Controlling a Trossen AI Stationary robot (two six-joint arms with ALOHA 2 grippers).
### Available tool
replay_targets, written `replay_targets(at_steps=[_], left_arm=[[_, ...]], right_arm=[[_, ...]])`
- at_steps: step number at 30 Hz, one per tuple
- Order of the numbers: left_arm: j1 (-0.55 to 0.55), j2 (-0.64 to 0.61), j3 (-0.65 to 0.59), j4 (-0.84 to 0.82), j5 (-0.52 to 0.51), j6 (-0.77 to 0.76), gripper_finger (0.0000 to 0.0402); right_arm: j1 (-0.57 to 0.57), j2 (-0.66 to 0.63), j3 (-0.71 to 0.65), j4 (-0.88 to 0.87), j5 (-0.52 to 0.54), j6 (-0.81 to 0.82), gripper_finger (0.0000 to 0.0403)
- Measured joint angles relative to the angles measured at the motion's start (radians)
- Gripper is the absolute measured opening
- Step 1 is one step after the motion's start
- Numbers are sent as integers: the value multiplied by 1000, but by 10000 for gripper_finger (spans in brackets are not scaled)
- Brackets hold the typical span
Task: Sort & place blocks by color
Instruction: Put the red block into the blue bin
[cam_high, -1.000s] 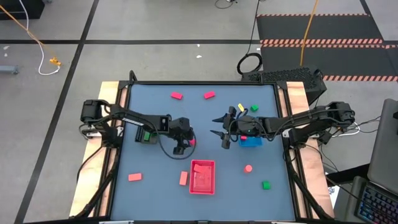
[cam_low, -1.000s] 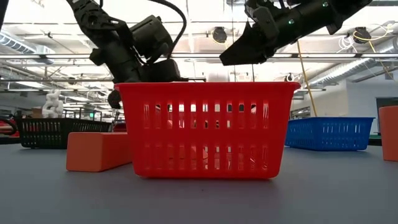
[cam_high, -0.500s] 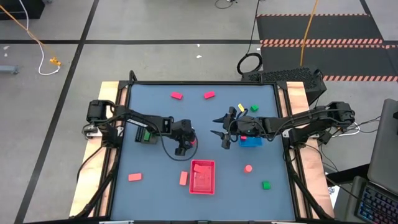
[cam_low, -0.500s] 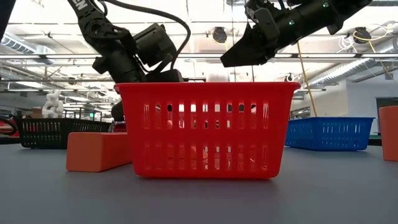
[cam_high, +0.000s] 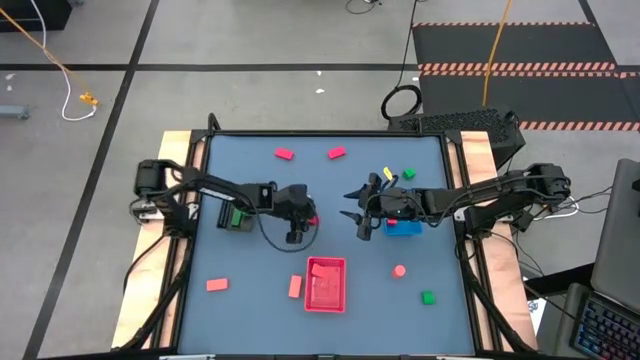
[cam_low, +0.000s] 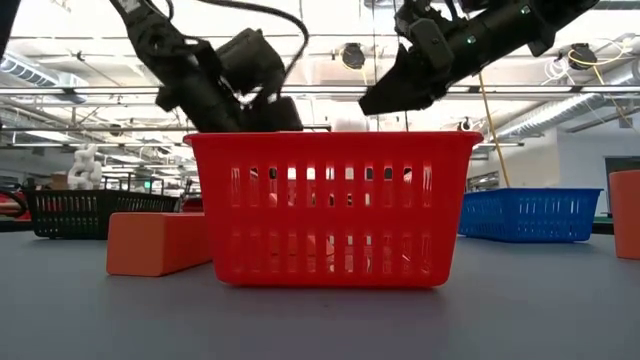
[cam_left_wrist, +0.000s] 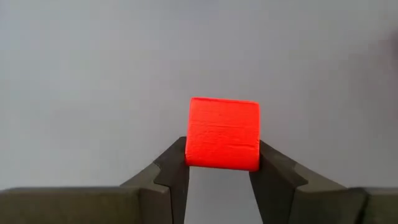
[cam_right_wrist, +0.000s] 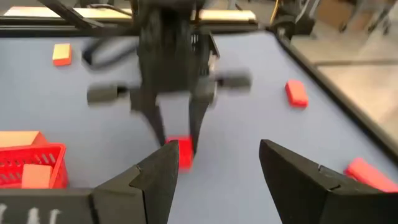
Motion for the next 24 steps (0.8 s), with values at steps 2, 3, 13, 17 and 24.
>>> replay_targets(at_steps=[2,3,13,17,24], left_arm=[[2,-23,12,23,-62,10,133],[0,-44,11,16,-103,23,133],[-130,-146,30,145,-544,309,133],[-165,-145,53,153,-639,338,133],[-181,-143,98,159,-661,382,133]], right_arm=[[-12,0,0,-21,0,116,216],[-19,0,-1,-32,0,213,216],[-78,5,-87,255,-5,501,217],[-94,18,-113,376,-71,530,217],[-92,129,-116,548,-209,582,217]])
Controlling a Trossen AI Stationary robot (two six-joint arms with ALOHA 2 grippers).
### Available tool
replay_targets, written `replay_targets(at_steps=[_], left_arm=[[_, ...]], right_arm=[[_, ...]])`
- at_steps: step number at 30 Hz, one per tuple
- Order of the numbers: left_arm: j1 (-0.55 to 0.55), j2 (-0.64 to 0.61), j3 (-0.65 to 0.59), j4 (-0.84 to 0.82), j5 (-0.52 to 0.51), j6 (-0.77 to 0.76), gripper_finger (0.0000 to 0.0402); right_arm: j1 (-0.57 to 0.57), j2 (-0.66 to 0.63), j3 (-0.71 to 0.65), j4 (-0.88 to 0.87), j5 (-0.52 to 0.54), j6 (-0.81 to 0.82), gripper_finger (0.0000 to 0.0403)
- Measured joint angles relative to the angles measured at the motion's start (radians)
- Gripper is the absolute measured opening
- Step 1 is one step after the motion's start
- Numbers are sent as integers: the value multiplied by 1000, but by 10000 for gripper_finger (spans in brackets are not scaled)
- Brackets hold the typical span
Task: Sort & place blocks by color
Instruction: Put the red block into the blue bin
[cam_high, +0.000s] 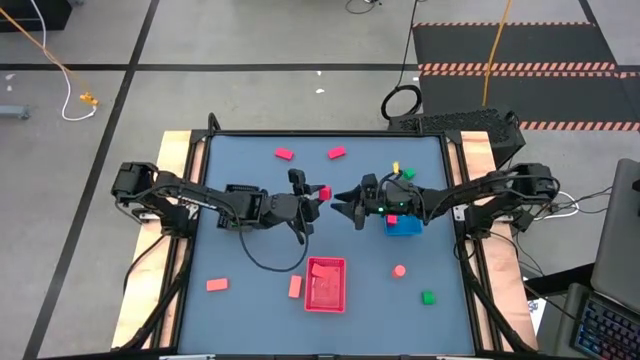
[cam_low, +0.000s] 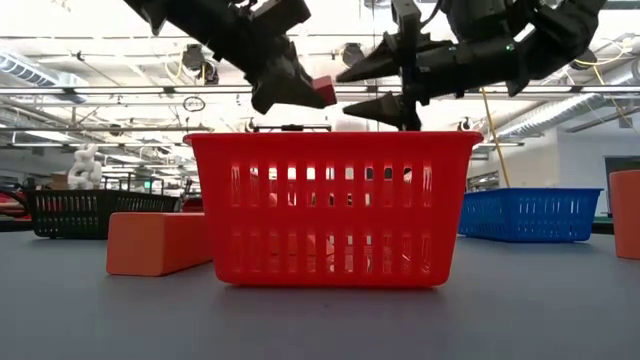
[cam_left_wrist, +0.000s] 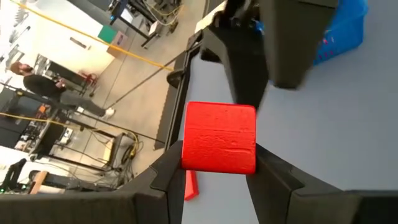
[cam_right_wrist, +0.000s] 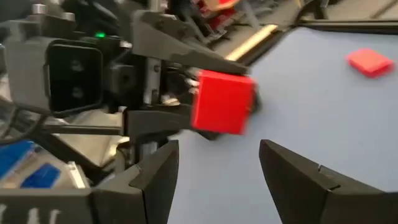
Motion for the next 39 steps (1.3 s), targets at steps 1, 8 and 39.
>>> replay_targets(at_steps=[1,8,39], left_arm=[[1,0,1,0,-1,6,133],[-2,0,2,-34,-1,9,133],[-19,70,0,206,51,102,133]], right_arm=[[0,10,0,14,0,-2,217],[-3,43,0,130,4,-7,245],[-68,42,4,82,36,-33,147]])
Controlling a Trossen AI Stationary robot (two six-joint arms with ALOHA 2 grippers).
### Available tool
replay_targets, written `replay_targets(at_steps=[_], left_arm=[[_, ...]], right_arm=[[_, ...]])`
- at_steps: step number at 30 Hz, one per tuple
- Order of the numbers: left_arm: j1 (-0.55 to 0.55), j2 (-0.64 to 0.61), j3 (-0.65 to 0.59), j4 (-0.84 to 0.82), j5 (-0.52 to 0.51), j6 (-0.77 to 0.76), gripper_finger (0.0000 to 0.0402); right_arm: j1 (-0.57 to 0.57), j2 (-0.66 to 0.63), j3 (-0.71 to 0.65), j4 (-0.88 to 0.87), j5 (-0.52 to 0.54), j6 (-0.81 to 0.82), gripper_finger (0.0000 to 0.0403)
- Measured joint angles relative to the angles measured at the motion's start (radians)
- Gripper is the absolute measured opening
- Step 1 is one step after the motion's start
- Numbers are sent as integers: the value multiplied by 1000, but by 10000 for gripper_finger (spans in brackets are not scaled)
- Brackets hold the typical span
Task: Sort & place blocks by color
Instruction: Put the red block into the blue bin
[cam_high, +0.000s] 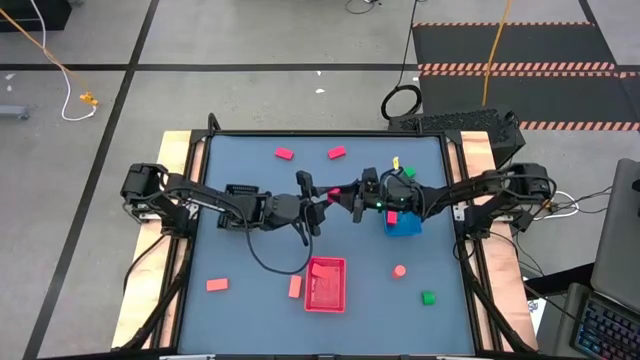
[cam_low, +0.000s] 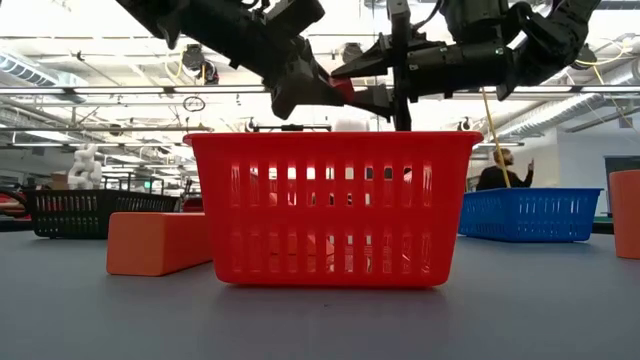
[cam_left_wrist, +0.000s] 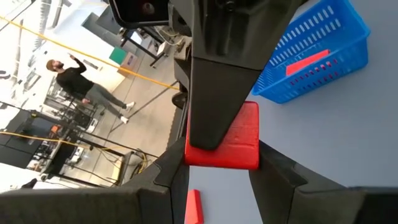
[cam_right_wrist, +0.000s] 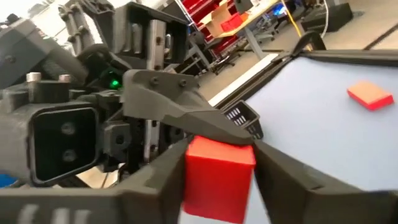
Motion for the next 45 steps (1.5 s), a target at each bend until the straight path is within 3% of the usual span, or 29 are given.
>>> replay_targets(at_steps=[2,5,9,13,19,24,28,34,39,45], left_arm=[[-2,0,0,0,-9,-2,133],[-4,0,0,1,-10,-19,142],[-16,-4,5,50,27,-62,217],[-14,-5,4,81,-38,-80,286],[-14,-7,3,127,-137,-85,336],[2,-6,3,116,-183,-140,335],[19,-6,2,108,-193,-202,318],[10,-6,2,81,-198,-197,288],[-2,-5,2,70,-202,-159,268],[1,-5,2,148,-202,-274,248]], right_arm=[[-7,0,0,11,-14,-8,121],[-16,1,-1,14,-36,-34,122],[-24,5,-3,-19,-46,-92,122],[-23,3,-4,-37,-61,-102,122],[-21,-11,-4,-66,-114,-121,122],[-21,-91,-3,-179,-117,-176,121],[-23,-224,-3,-431,-105,-237,121],[-18,-463,-3,-897,66,-283,121],[6,-610,-3,-1203,231,-223,121],[33,-672,-54,-1269,251,-129,121]])
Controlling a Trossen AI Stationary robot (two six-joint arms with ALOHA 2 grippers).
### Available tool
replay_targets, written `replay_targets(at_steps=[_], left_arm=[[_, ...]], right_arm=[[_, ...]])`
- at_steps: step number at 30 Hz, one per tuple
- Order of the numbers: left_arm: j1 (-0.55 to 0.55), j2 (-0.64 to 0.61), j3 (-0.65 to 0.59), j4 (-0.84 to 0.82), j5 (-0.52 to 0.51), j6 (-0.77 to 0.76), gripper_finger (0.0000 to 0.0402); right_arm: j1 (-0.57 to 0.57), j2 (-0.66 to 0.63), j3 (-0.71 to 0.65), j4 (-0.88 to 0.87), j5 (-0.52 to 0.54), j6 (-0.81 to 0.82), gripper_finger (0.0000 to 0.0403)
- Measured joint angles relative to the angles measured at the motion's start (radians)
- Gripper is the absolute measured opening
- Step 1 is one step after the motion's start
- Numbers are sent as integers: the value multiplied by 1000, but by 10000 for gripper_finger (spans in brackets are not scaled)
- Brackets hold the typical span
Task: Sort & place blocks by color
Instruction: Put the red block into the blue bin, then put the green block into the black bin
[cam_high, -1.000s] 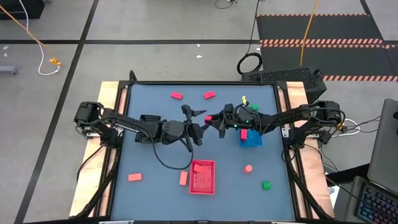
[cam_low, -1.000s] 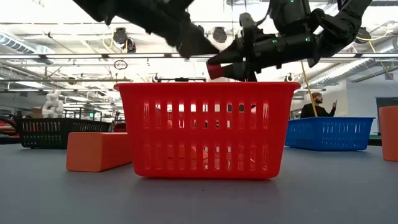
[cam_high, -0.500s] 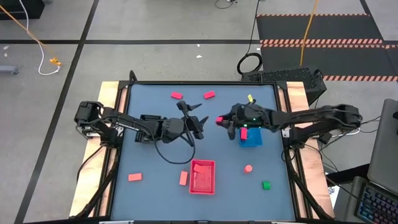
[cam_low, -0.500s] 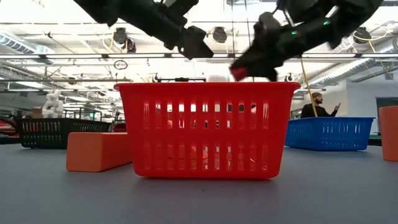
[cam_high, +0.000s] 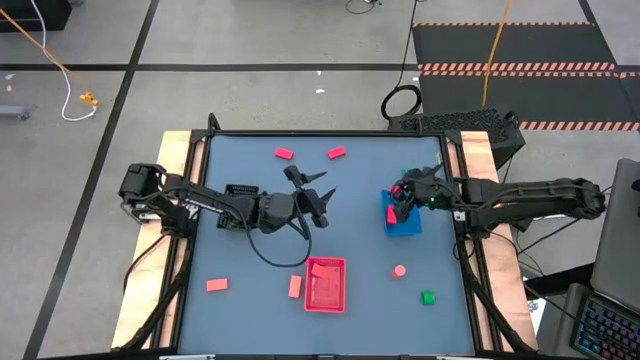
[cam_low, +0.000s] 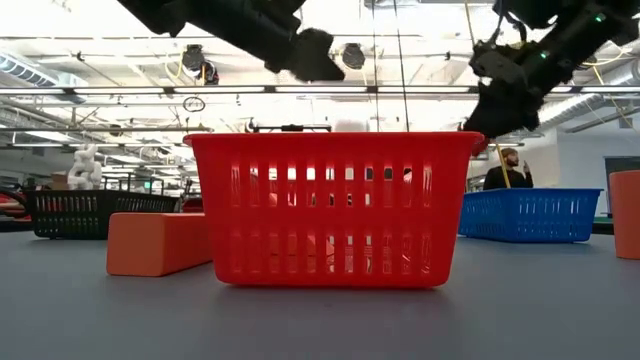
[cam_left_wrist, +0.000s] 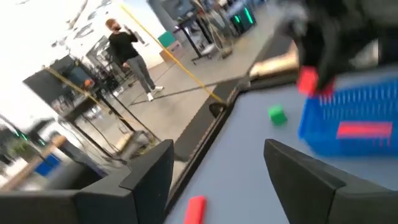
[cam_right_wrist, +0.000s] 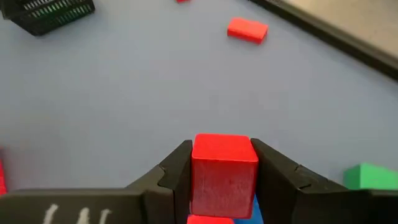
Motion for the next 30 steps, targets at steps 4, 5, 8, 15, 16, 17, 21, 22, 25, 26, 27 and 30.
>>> replay_targets(at_steps=[4,5,8,15,16,17,21,22,25,26,27,30], left_arm=[[25,-1,0,75,1,-266,244],[32,-6,0,71,6,-346,244],[56,-9,0,41,135,-538,244],[124,-9,0,-40,526,-733,243],[131,-9,0,-54,558,-743,243],[135,-9,0,-65,583,-751,243],[139,-9,0,-121,614,-759,243],[139,-9,0,-129,614,-760,243],[137,-9,0,-133,614,-760,243],[135,-9,0,-133,614,-760,243],[133,-9,0,-134,614,-760,243],[128,-9,0,-133,614,-752,243]], right_arm=[[9,-5,-54,-9,0,51,121],[9,-5,-66,-9,0,62,121],[9,-5,-86,-10,0,87,133],[9,-5,-90,-7,-2,112,159],[9,-5,-90,-7,-12,112,159],[9,-5,-90,-7,-25,110,160],[9,-5,-90,-7,-27,103,162],[9,-5,-90,-7,-27,103,163],[9,-5,-90,-7,-26,101,164],[8,-5,-90,-3,-25,98,164],[6,-5,-90,6,-24,87,164],[-8,-5,-90,43,-19,38,164]])
